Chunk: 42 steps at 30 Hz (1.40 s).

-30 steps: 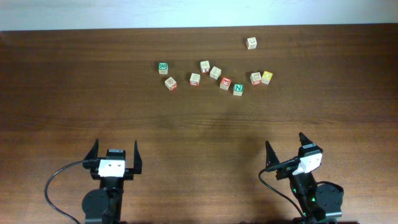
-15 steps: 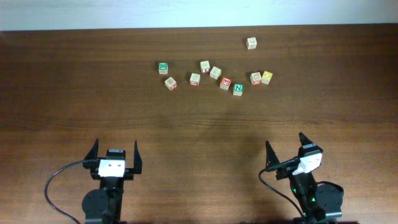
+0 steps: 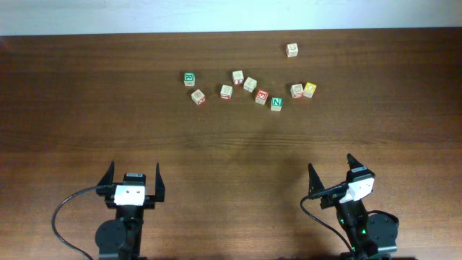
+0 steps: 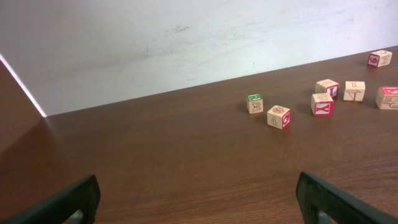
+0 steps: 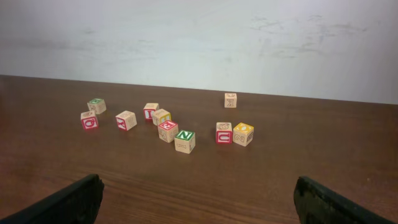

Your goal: Rotate 4 blocks

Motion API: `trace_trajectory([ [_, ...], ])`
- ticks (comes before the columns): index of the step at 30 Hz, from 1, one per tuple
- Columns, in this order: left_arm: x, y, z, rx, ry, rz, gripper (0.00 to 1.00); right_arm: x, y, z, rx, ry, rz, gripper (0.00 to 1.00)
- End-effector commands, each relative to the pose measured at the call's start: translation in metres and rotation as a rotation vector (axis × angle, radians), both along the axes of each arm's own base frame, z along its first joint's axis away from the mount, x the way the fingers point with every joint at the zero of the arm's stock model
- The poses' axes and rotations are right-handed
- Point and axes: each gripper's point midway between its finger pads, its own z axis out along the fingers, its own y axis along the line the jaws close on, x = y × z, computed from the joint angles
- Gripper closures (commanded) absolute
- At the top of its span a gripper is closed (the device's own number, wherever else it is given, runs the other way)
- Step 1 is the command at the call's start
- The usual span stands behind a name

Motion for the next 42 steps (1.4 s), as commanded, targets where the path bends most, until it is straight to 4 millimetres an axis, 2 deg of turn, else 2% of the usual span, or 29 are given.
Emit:
trace_trajectory([
  [1,0.000,0.003,-0.001,0.013,-0.003,0.016,0.01,0.000,-0.002,-0.003,-0.003,0.003,-0.008,0.02],
  [13,0.000,0.003,0.001,0.013,-0.011,0.015,0.01,0.000,-0.002,-0.002,-0.003,0.000,-0.007,0.02],
  [15,0.000,0.001,0.007,0.013,-0.036,0.004,0.01,0.000,-0.002,-0.002,-0.003,0.000,-0.007,0.02],
  [19,0.000,-0.001,0.032,0.014,-0.137,-0.010,0.01,0.000,-0.002,0.001,-0.002,-0.011,-0.008,0.02],
  [25,0.000,-0.003,0.048,0.013,-0.148,-0.020,0.01,0.000,-0.002,0.012,-0.001,-0.039,-0.009,0.02],
  [27,0.000,-0.003,0.057,0.009,-0.147,-0.022,0.01,-0.001,-0.002,0.020,0.000,-0.054,-0.009,0.02],
  [34,0.009,-0.008,0.089,0.007,-0.071,-0.049,0.01,-0.010,-0.003,0.070,0.006,-0.146,-0.010,0.02],
  [38,0.022,-0.019,0.105,-0.003,0.019,-0.115,0.01,-0.011,-0.003,0.099,0.030,-0.162,-0.009,0.02],
  [42,0.041,-0.028,0.128,-0.018,0.116,-0.169,0.01,-0.003,-0.002,0.122,0.029,-0.105,-0.009,0.02],
])
